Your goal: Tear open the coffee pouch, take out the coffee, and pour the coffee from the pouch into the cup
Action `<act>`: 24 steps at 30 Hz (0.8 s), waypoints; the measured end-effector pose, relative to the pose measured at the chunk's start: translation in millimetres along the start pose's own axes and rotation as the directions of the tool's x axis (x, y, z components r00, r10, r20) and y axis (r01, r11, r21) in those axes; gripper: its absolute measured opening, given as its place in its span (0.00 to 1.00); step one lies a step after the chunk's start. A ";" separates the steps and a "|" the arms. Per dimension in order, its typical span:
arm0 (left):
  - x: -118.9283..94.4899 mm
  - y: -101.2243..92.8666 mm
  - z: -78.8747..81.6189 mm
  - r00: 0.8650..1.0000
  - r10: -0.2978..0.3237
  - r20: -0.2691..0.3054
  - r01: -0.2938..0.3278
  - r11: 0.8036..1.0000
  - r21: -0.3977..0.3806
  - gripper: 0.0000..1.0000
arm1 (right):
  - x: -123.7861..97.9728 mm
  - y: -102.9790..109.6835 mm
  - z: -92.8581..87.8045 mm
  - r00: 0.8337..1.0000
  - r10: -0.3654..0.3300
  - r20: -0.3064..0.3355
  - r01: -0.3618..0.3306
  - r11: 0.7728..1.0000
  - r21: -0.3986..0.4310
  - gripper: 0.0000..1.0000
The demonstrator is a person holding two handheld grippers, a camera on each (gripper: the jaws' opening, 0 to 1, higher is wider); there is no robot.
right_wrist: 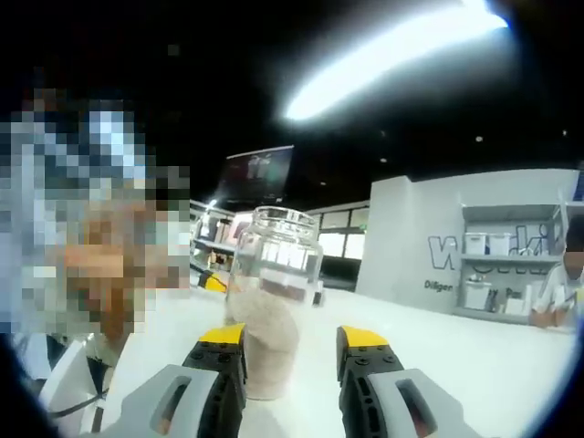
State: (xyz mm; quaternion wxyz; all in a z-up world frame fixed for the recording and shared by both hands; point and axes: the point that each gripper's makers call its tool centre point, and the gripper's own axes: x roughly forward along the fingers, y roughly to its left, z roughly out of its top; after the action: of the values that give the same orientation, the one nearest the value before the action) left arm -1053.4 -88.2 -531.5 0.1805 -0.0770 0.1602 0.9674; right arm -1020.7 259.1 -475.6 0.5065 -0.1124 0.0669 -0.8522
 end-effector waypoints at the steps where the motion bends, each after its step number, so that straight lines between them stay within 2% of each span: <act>1: 1.2 -2.8 -3.6 1.000 -0.004 -0.023 0.004 1.000 0.012 0.08 | -0.1 -0.4 0.0 1.000 -0.001 0.000 0.001 1.000 0.002 0.39; 4: 5.4 -10.2 -12.1 0.997 -0.022 -0.078 0.025 0.999 0.039 0.08 | -0.3 -2.0 -1.8 1.000 -0.006 -0.007 0.006 1.000 0.011 0.39; 6: 6.9 -9.1 -12.3 0.996 -0.009 -0.083 0.016 0.997 0.077 0.07 | -0.5 -3.2 -2.5 1.000 -0.009 -0.010 0.009 1.000 0.015 0.39; 10: 6.4 -12.8 -14.5 0.995 -0.021 -0.092 0.024 0.999 0.033 0.08 | -0.4 -4.3 -4.0 1.000 -0.012 -0.017 0.012 1.000 0.015 0.39; 14: 5.3 -8.2 -15.9 0.995 -0.020 -0.094 0.020 1.000 -0.001 0.10 | 0.1 -1.3 -5.2 1.000 -0.005 -0.024 0.005 1.000 -0.001 0.39; 15: 5.2 -6.7 -16.7 0.995 -0.016 -0.095 0.013 0.999 -0.031 0.11 | 0.3 -0.6 -5.4 1.000 -0.003 -0.025 0.003 1.000 -0.004 0.39; 21: 4.6 -6.5 -16.4 0.996 -0.042 -0.084 0.035 0.996 -0.084 0.25 | 1.6 1.5 -4.9 1.000 0.009 -0.024 -0.009 1.000 0.002 0.39; 24: 4.8 -1.0 -16.5 0.996 -0.026 -0.080 0.019 0.997 -0.081 0.29 | 1.4 1.0 -2.0 1.000 0.015 -0.004 -0.015 0.999 0.042 0.41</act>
State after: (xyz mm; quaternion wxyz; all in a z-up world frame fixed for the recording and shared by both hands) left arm -1056.0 -91.3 -548.2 0.1814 -0.1254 0.1275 0.9670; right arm -1021.0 257.4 -477.6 0.5152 -0.0993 0.0511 -0.8498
